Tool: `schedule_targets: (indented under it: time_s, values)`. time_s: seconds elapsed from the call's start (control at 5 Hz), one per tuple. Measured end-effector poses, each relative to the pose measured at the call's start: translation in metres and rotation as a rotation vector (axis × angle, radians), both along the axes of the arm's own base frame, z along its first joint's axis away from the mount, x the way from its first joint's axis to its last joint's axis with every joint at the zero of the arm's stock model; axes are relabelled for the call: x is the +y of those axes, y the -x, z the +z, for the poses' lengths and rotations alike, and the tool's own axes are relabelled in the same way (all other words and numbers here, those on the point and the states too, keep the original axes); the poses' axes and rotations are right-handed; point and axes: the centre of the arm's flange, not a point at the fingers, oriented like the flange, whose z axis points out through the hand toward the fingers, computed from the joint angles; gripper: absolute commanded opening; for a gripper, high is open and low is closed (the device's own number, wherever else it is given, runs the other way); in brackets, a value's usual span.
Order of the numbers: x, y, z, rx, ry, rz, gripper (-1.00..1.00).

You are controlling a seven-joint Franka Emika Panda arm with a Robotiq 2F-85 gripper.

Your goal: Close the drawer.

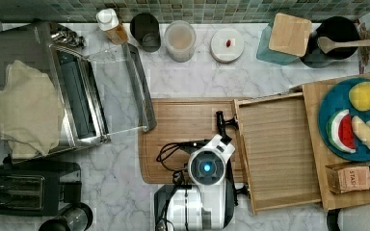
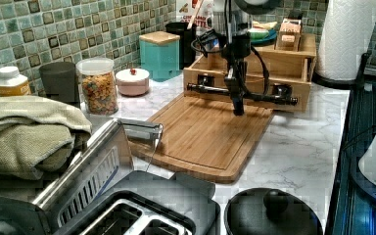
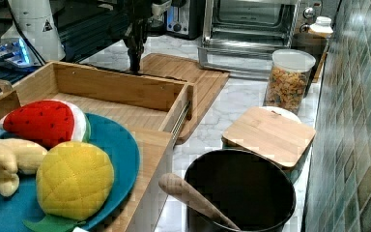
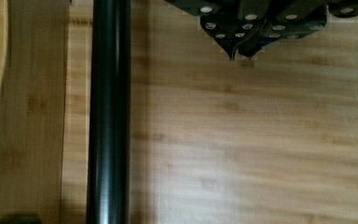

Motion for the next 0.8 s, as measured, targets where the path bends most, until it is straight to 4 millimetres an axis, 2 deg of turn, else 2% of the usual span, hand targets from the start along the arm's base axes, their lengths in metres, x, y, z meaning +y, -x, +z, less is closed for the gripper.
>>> schedule_targets:
  time_s: [0.2, 0.4, 0.6, 0.8]
  values:
    - [0.0, 0.011, -0.008, -0.038, -0.006, 0.001, -1.0]
    - [-0.008, 0.013, -0.007, -0.039, -0.006, -0.021, -1.0]
    - [-0.031, 0.01, -0.004, -0.083, -0.018, -0.037, -1.0]
    - [-0.064, 0.01, 0.0, -0.119, -0.033, -0.023, -1.0]
